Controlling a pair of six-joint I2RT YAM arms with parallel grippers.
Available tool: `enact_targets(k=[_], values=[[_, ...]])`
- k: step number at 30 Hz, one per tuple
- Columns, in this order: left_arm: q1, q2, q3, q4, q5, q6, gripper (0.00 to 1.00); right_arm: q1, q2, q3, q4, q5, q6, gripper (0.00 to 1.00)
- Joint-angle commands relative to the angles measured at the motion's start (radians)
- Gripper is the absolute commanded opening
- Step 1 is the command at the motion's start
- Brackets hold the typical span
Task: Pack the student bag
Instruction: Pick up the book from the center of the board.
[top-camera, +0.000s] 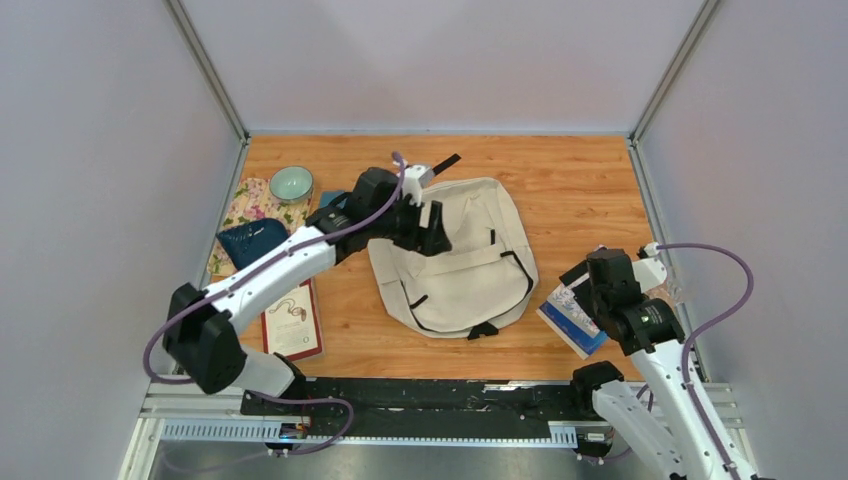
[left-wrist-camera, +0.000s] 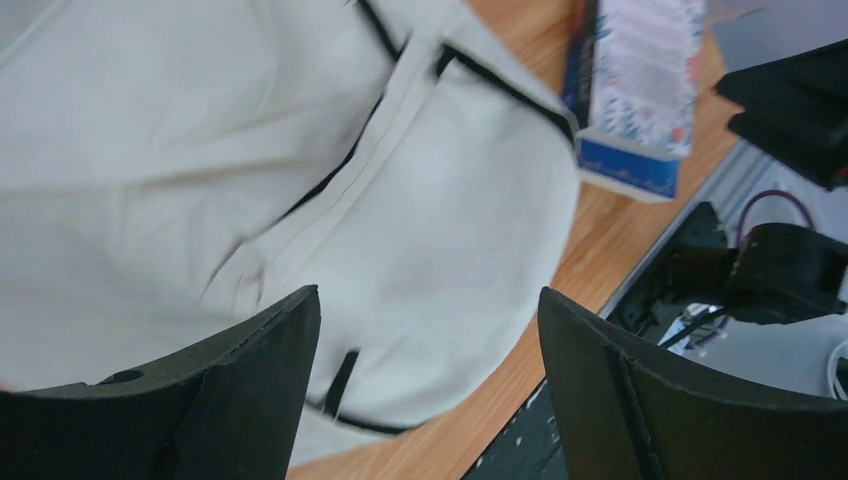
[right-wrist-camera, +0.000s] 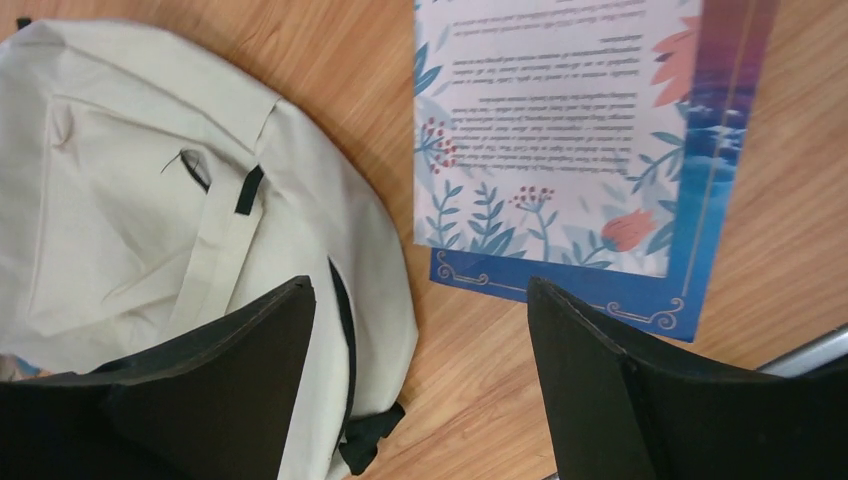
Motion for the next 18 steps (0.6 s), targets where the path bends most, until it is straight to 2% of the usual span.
enact_targets(k=[1, 11, 18], values=[[-0.074, 0.206, 0.205, 0.111, 0.138, 0.039, 0.87, -0.150, -0.023, 0.024, -0.030, -0.091, -0.125, 0.81], [-0.160, 0.682, 0.690, 0.179, 0.359, 0.056, 0.87, -0.539, -0.009, -0.056, -0.011, -0.222, -0.171, 0.81], [-0.174, 0.898, 0.814, 0.240, 0.425, 0.041, 0.87, -0.726, 0.022, -0.136, 0.110, -0.408, -0.267, 0.81]])
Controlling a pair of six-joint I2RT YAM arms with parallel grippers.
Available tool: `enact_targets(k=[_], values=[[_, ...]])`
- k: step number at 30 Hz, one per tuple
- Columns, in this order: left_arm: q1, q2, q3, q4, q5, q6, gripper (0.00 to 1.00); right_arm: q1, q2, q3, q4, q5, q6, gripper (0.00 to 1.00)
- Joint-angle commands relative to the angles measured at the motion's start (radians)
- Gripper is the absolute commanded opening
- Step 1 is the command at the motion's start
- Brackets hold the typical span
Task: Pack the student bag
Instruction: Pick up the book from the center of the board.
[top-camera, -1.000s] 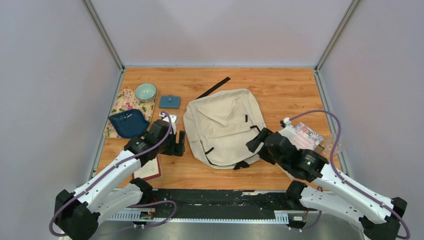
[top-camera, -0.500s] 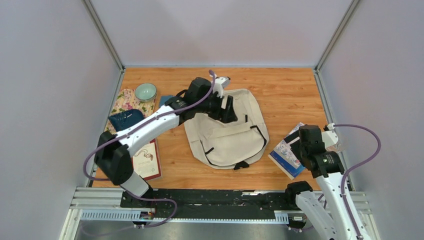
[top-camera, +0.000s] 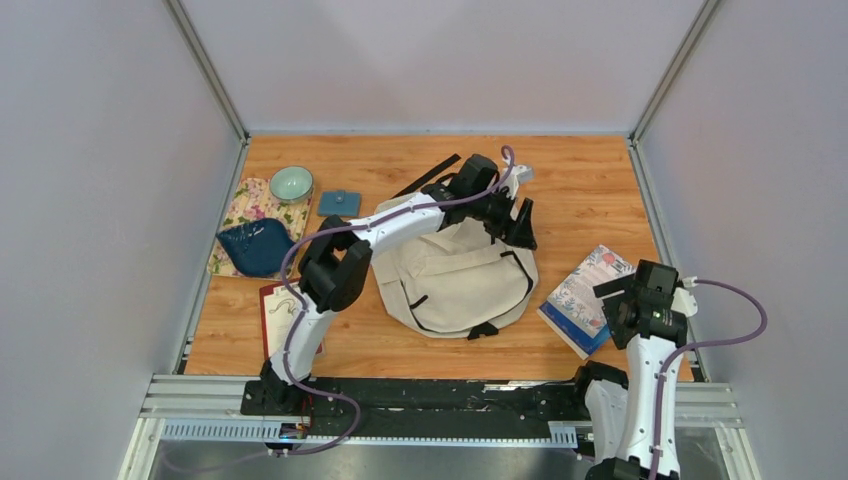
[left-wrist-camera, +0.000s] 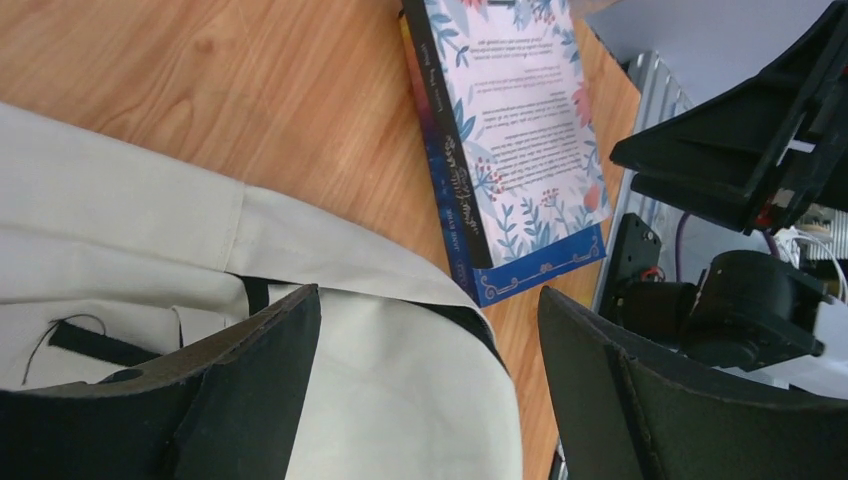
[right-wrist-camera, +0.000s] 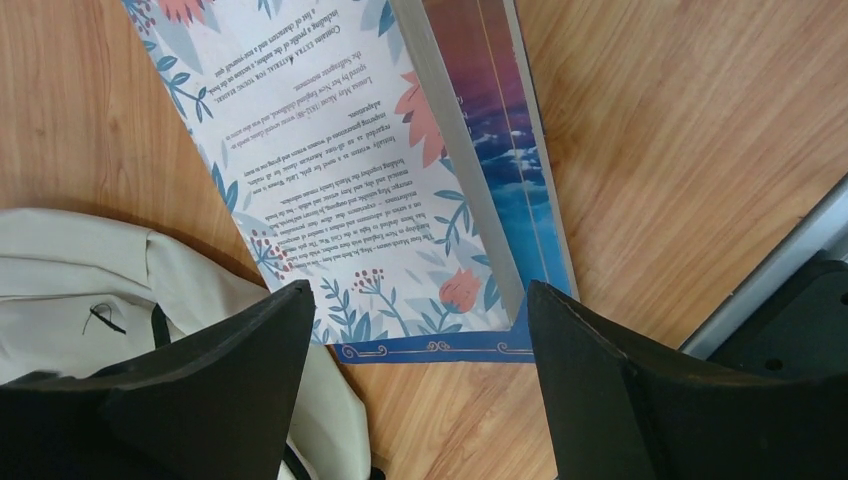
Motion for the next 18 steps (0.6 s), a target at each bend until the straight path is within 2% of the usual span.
enact_targets(k=[1, 2, 5, 9, 13, 18], values=[[-0.013, 0.092, 0.074, 0.085, 0.083, 0.012, 0.87, -0.085, 0.016, -0.034, 0.123, -0.139, -0.099, 0.81], [-0.016, 0.108, 0.074, 0.107, 0.086, 0.009, 0.87, -0.108, 0.021, -0.042, 0.137, -0.195, -0.110, 0.81], [-0.026, 0.180, 0.122, 0.142, 0.091, 0.005, 0.87, -0.130, 0.064, -0.068, 0.203, -0.238, -0.144, 0.80], [-0.033, 0.283, 0.194, 0.206, 0.143, -0.044, 0.87, -0.131, 0.119, -0.070, 0.223, -0.200, -0.167, 0.80], [-0.044, 0.304, 0.194, 0.289, 0.174, -0.077, 0.87, -0.133, 0.165, -0.083, 0.246, -0.191, -0.159, 0.80], [-0.059, 0.359, 0.225, 0.343, 0.185, -0.120, 0.88, -0.134, 0.261, -0.103, 0.309, -0.252, -0.191, 0.80]])
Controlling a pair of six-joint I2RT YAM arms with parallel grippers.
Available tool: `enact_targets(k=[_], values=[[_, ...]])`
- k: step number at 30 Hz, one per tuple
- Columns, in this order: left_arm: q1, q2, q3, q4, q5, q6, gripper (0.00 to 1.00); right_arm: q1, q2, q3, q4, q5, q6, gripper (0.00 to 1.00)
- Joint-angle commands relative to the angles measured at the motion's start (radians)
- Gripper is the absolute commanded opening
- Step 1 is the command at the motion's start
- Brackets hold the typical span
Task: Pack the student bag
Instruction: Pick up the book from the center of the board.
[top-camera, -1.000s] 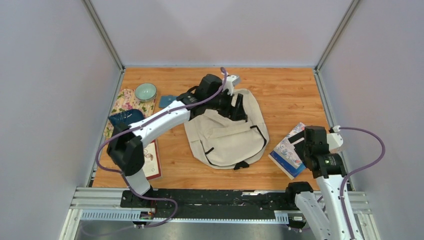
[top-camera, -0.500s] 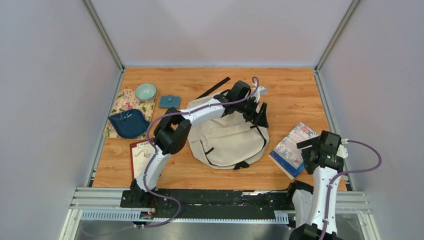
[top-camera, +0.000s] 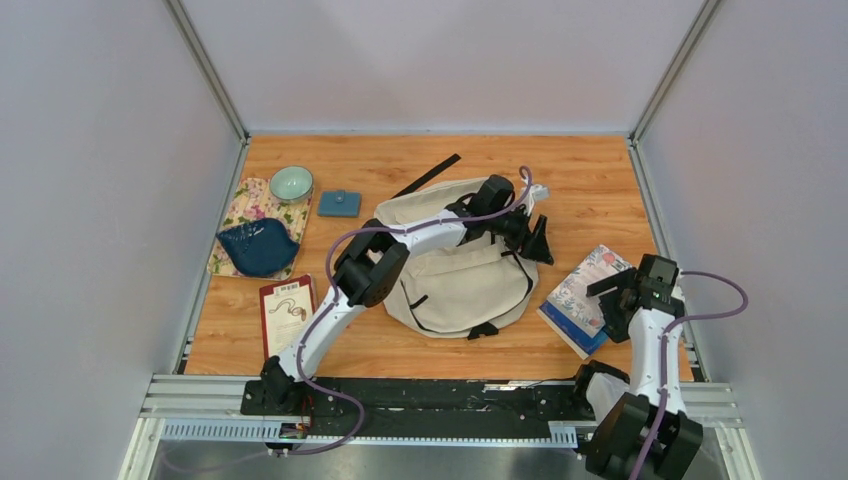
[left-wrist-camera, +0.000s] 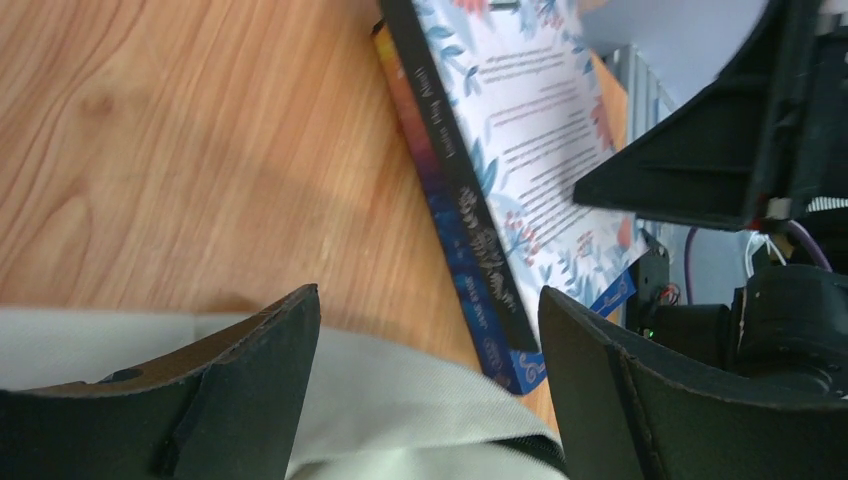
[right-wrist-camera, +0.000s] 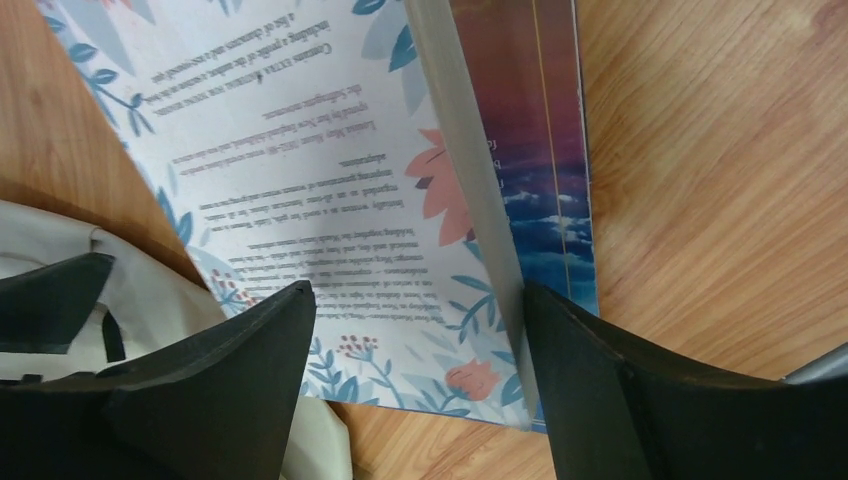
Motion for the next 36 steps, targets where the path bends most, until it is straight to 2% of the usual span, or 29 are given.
enact_targets(k=[1, 5, 12, 20, 23, 24, 26, 27, 28, 32, 36], values=[[-0.024, 0.057, 0.090, 0.112, 0.065, -0.061, 0.88, -0.006, 0.069, -0.016, 0.095, -0.071, -0.052, 0.80], [-0.031, 0.126, 0.148, 0.142, 0.109, -0.138, 0.88, -0.006, 0.125, -0.030, 0.141, -0.154, -0.085, 0.79], [-0.040, 0.189, 0.142, 0.131, 0.135, -0.185, 0.88, -0.007, 0.189, -0.041, 0.181, -0.194, -0.121, 0.78], [-0.057, 0.200, 0.134, 0.224, 0.201, -0.274, 0.86, -0.006, 0.201, -0.068, 0.230, -0.266, -0.133, 0.77], [-0.060, 0.194, 0.134, 0.240, 0.222, -0.293, 0.64, -0.006, 0.206, -0.068, 0.238, -0.280, -0.141, 0.77], [-0.060, 0.189, 0.134, 0.241, 0.224, -0.294, 0.46, -0.006, 0.206, -0.067, 0.239, -0.287, -0.144, 0.76], [-0.059, 0.182, 0.131, 0.232, 0.233, -0.296, 0.28, -0.006, 0.206, -0.065, 0.239, -0.303, -0.142, 0.76], [-0.059, 0.168, 0.130, 0.217, 0.231, -0.295, 0.10, -0.007, 0.203, -0.062, 0.239, -0.309, -0.142, 0.76], [-0.059, 0.157, 0.121, 0.209, 0.225, -0.285, 0.01, -0.006, 0.198, -0.058, 0.238, -0.316, -0.144, 0.76], [-0.059, 0.062, 0.061, 0.162, 0.184, -0.226, 0.00, -0.006, 0.151, -0.035, 0.199, -0.358, -0.138, 0.75], [-0.054, -0.114, -0.011, 0.065, 0.083, -0.132, 0.00, -0.004, 0.044, 0.014, 0.130, -0.396, -0.133, 0.76]])
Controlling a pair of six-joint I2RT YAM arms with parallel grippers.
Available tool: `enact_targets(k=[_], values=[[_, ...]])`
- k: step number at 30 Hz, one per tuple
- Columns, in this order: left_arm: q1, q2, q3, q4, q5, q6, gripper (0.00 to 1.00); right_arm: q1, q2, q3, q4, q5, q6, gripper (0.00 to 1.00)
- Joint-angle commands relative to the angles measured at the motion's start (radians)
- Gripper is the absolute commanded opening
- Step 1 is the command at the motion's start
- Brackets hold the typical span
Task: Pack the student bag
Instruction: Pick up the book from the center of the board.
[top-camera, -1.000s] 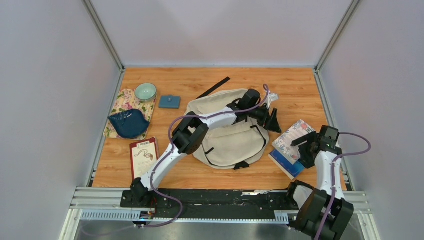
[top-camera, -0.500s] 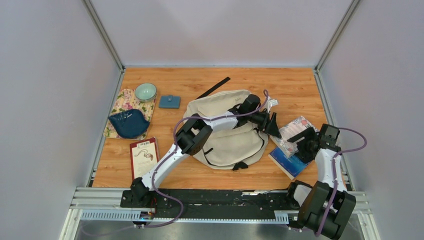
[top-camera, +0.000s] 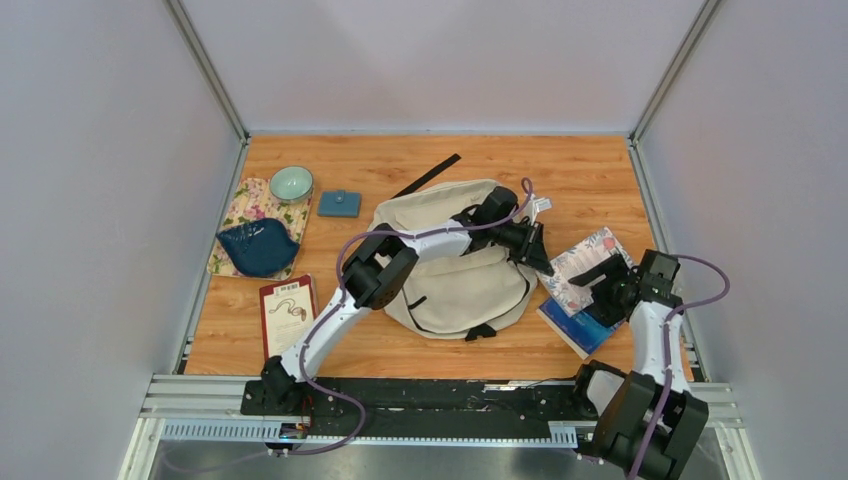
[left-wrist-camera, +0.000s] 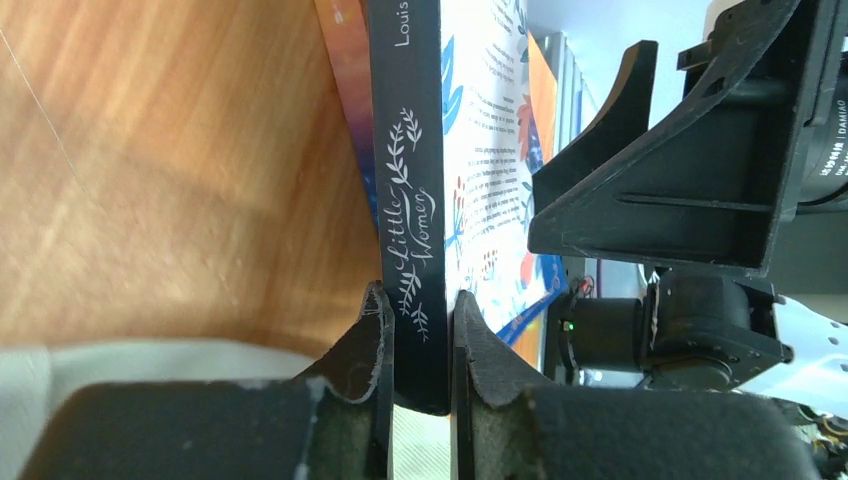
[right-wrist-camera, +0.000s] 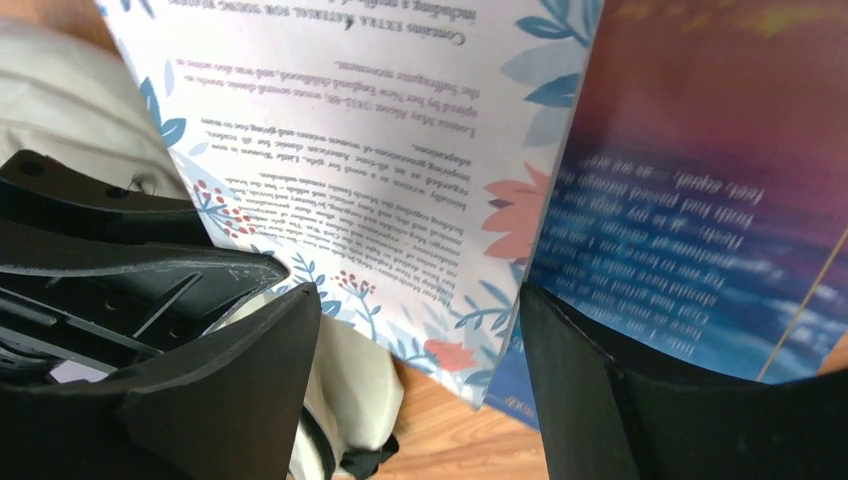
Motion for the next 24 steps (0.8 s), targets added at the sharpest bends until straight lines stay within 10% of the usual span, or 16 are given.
enact_targets(k=[1, 13, 24], values=[[-0.013, -0.250, -0.095, -0.082, -0.060, 0.146, 0.00, 0.008, -0.119, 0.055, -0.085, -0.087, 0.000, 0.77], [0.111, -0.868, -0.677, 0.039, -0.390, 0.102, 0.00, 0.010, -0.505, 0.080, -0.138, -0.392, 0.164, 0.79], [0.143, -1.283, -1.152, 0.473, -0.678, -0.166, 0.00, 0.310, -0.566, 0.031, 0.272, -0.367, 0.533, 0.82]])
